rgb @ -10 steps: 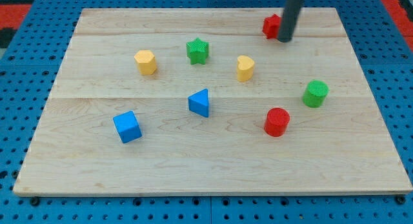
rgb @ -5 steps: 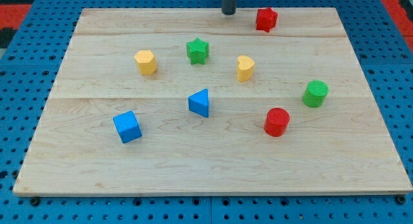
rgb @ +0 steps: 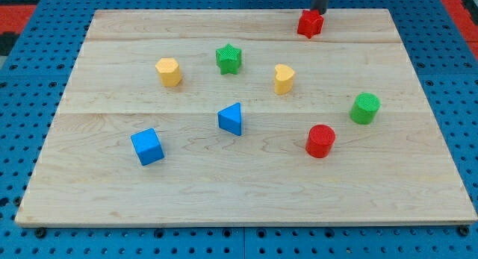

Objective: Push the red star vertically to the top of the red circle

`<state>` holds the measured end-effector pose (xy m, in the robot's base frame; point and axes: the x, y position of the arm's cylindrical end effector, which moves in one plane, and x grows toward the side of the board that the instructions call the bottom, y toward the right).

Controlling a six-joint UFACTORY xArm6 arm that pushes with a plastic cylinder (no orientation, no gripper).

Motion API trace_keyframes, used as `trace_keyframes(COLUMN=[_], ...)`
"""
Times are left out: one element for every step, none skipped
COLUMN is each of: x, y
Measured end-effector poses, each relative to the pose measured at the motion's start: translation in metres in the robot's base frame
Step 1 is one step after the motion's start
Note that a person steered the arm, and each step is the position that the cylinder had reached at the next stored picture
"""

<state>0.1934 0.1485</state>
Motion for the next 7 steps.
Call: trace_keyframes(x=[0.01,0.015,0.014,0.013,0.03,0.023,0.019], y=[-0.013,-0.016,-0.017,-0.017,-0.004,-0.036,-0.115])
